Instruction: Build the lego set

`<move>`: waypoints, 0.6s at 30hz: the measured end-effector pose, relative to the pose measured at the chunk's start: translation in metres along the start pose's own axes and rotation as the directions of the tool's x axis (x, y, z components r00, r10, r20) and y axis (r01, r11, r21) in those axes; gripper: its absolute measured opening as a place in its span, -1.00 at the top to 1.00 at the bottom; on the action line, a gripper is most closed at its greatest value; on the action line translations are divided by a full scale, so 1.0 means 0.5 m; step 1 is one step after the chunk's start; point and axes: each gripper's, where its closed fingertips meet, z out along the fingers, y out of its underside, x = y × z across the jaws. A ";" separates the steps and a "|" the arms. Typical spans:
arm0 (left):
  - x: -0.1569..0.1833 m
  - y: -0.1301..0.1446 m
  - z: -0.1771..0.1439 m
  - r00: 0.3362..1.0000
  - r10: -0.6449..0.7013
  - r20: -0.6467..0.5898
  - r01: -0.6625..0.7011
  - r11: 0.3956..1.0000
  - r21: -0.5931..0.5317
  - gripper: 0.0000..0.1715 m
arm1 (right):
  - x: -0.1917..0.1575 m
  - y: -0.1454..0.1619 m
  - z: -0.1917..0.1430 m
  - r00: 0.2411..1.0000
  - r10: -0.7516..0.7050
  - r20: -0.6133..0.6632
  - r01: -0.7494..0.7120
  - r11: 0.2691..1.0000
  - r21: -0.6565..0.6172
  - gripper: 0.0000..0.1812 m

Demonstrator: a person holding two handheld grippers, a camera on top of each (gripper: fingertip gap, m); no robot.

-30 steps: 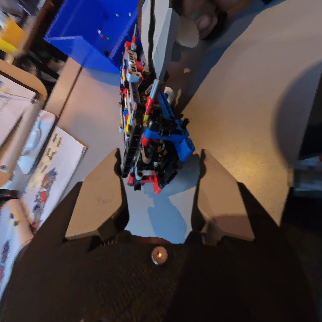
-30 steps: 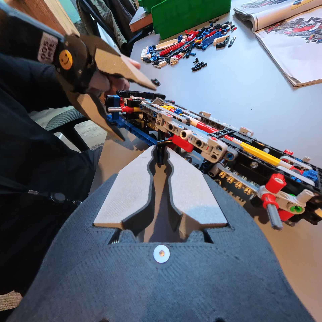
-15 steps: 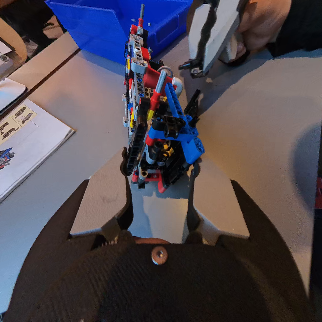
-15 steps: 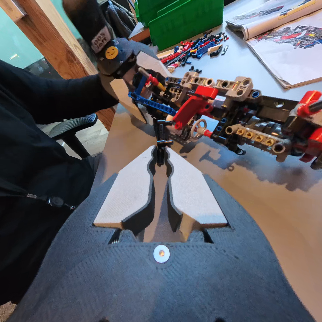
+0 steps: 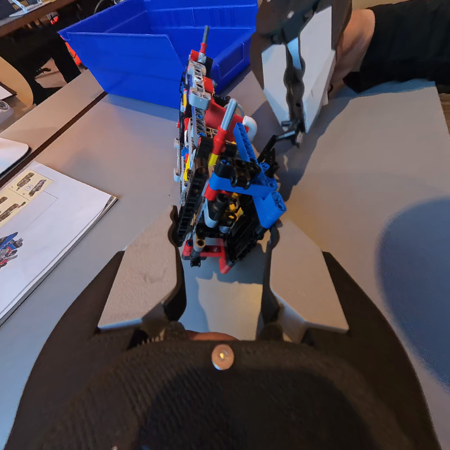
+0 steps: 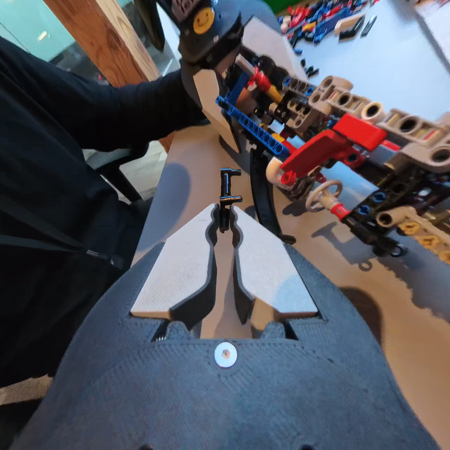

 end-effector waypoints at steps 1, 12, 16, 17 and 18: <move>0.001 0.000 0.000 1.000 0.005 0.000 -0.005 1.000 0.001 0.15 | -0.002 0.010 0.008 1.000 0.009 0.008 -0.009 0.999 -0.034 0.96; -0.003 0.000 0.001 1.000 -0.004 0.011 0.004 1.000 -0.002 0.16 | -0.026 0.103 0.043 0.991 0.131 0.003 -0.124 0.945 -0.303 0.95; -0.003 0.000 0.001 1.000 -0.005 0.008 0.005 1.000 -0.002 0.15 | -0.015 0.100 0.032 0.991 0.116 -0.061 -0.130 0.939 -0.319 0.92; -0.003 0.000 0.001 1.000 -0.005 0.008 0.005 1.000 -0.002 0.15 | -0.012 0.097 0.027 0.991 0.108 -0.085 -0.130 0.940 -0.317 0.84; -0.003 0.000 0.001 1.000 -0.006 0.007 0.006 1.000 -0.002 0.15 | -0.009 0.096 0.021 0.989 0.103 -0.110 -0.133 0.939 -0.317 0.75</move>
